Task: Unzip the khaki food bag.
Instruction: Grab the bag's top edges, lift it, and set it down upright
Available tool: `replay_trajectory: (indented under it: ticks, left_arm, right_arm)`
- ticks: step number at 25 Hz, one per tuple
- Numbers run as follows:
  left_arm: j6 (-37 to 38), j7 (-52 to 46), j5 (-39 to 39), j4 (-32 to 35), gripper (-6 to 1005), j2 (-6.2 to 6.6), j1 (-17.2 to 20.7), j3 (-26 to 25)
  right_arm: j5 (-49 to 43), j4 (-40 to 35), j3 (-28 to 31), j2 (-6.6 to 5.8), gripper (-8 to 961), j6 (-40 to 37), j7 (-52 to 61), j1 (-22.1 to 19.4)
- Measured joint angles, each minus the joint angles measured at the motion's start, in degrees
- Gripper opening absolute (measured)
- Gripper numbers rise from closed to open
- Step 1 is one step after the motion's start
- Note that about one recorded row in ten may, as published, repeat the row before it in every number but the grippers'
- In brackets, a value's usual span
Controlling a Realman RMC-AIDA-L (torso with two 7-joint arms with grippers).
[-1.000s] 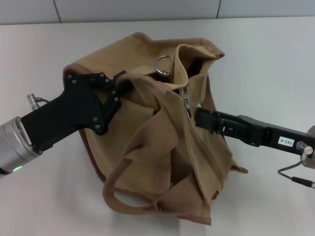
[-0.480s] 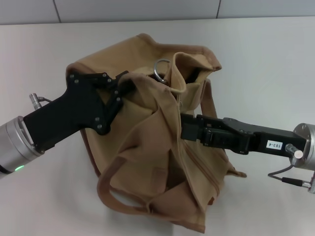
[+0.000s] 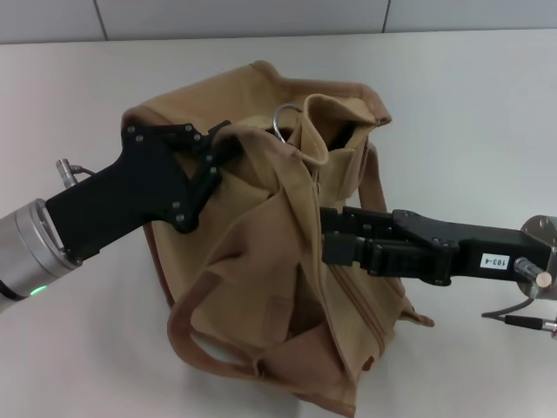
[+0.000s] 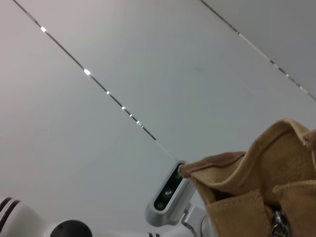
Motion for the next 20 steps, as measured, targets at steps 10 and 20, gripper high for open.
replay_trajectory:
  ticks: [10, 20]
  left_arm:
    - [-0.47, 0.01, -0.05, 0.0, 48, -0.04, -0.39, -0.01]
    - [-0.47, -0.01, 0.05, -0.06, 47, -0.08, -0.34, -0.01]
  right_arm:
    - [0.25, -0.48, -0.42, -0.04, 777, 0.69, 0.02, -0.48]
    - [0.47, -0.16, -0.08, -0.13, 761, 2.63, 2.19, -0.24]
